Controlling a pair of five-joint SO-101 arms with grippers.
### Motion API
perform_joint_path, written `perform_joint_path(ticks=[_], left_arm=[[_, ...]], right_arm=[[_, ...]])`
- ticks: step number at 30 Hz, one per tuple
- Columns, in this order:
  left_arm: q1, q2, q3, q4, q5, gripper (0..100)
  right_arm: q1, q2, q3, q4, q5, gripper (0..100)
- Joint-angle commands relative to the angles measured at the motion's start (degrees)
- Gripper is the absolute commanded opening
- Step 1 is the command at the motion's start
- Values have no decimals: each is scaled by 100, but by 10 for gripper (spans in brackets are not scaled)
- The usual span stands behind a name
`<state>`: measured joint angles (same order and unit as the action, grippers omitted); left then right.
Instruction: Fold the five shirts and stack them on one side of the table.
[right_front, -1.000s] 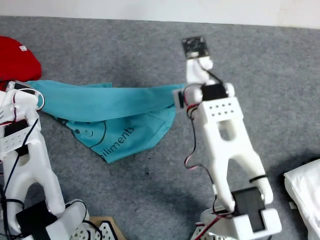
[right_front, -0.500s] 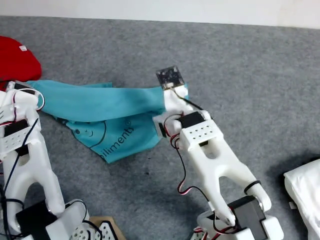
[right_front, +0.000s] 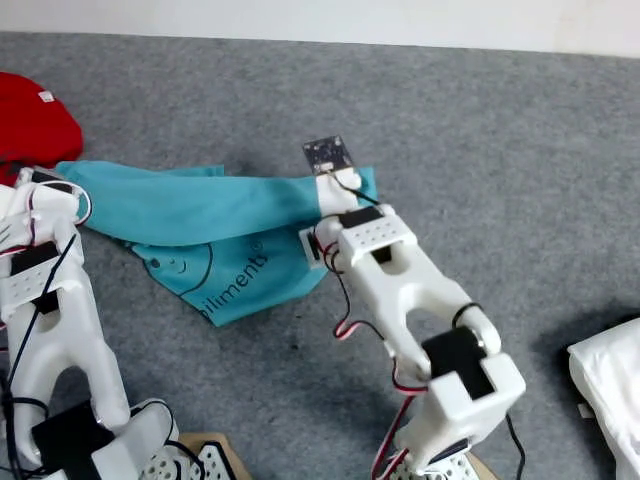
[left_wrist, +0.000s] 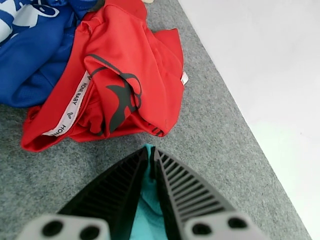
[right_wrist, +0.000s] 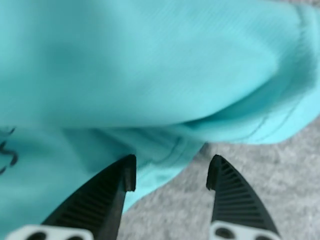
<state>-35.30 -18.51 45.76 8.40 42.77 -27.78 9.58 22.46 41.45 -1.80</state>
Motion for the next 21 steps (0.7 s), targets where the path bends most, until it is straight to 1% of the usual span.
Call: perform_joint_path(ticks=[1, 7, 8, 12, 16, 21], left_arm=[[-22, -22, -31, -132, 35, 31], [-22, -22, -31, -132, 35, 31], [-22, -22, -31, -132, 35, 31], [-22, -22, -31, -132, 35, 31], [-22, -22, -40, -132, 35, 31], [-31, -40, -189, -141, 35, 31]], right_arm=[[251, 136, -549, -84, -53, 219], [286, 356, -655, -84, -53, 17], [303, 356, -664, -84, -44, 5], [400, 338, -655, -84, 360, 6], [637, 215, -655, -66, 387, 6], [1077, -848, -655, 514, 387, 6]])
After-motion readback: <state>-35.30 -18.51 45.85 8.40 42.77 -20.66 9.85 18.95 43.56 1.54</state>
